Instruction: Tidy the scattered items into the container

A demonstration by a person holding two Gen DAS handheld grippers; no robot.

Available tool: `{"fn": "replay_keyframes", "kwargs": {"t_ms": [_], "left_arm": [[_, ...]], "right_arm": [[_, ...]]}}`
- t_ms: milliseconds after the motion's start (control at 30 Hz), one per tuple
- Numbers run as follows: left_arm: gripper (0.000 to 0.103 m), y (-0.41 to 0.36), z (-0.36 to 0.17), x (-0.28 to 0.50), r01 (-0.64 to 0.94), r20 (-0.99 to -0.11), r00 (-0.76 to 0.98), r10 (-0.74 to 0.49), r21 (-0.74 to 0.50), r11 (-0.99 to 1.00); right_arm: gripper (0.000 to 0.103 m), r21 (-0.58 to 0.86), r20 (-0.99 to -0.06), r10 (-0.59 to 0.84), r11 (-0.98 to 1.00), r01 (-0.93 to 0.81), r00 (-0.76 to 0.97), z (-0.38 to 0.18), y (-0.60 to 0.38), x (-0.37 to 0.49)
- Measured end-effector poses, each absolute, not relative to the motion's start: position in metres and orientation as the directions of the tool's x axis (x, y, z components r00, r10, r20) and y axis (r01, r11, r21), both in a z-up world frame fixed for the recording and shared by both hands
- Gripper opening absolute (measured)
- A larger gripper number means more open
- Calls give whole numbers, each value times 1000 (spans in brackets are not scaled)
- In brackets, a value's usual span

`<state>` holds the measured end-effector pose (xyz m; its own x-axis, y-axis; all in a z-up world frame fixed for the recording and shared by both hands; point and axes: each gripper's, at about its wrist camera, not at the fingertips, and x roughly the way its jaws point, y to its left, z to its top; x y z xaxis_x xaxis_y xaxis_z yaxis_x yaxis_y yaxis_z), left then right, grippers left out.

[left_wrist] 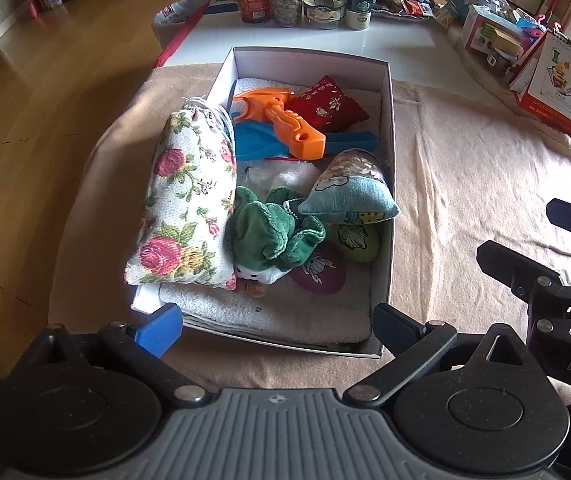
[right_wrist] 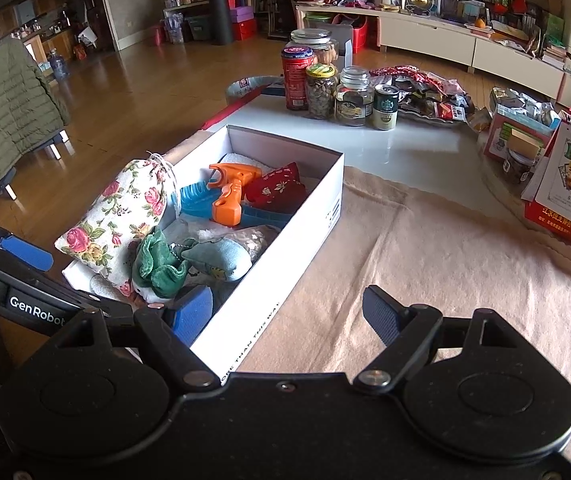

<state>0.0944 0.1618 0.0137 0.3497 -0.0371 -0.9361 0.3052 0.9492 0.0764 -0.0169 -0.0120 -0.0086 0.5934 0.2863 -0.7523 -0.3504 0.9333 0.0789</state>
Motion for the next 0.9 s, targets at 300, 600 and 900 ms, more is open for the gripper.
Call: {"fn": "replay_keyframes", "kwargs": {"t_ms": [300, 600, 900], "left_arm": [[101, 157, 12, 93, 317, -931, 363, -26, 97, 944], [101, 158, 10, 93, 314, -934, 357, -22, 98, 944], [101, 156, 11, 90, 320, -931, 365, -17, 108, 941]], "right_arm": [[80, 78, -752, 292, 930, -360, 591, -9, -11, -16], [80, 77, -752, 293, 929, -362, 590, -8, -10, -16], [80, 74, -752, 292, 928, -364, 590, -8, -9, -17]]}}
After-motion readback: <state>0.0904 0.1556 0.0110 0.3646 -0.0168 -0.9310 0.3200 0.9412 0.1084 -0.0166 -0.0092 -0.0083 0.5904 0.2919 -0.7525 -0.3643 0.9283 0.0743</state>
